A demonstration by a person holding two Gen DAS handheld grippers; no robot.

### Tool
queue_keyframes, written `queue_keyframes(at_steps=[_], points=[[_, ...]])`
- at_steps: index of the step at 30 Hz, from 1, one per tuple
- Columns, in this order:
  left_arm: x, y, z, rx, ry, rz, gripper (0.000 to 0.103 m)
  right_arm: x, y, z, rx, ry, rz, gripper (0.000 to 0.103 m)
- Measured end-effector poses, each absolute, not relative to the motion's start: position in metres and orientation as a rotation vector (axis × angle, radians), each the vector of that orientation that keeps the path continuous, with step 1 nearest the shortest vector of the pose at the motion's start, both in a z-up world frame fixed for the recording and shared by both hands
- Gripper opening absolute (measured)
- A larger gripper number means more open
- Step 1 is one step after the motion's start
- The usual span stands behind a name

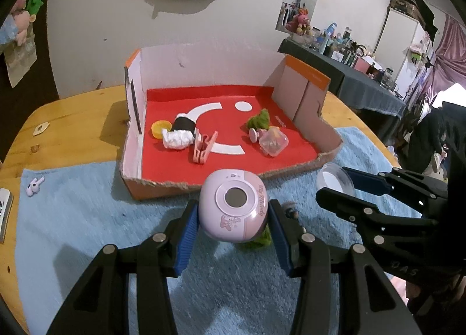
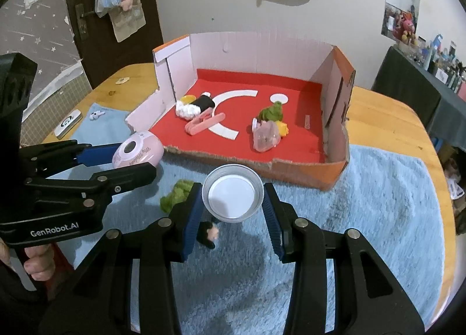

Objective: Organize objects

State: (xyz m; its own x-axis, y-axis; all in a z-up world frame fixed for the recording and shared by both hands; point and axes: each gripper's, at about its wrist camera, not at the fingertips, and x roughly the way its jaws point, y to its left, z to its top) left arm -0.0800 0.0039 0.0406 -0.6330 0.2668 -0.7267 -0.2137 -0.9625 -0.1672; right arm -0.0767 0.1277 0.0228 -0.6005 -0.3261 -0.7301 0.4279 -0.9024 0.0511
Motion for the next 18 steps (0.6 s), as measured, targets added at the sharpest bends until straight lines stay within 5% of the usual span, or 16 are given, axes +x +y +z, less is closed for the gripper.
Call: queue_keyframes(at_steps=[18], points=[[-0.116,-0.003,0.054,-1.186,-0.113,2.645,0.050,-0.103,0.124,0.042,1.064,0.177,-2.483,0.039]])
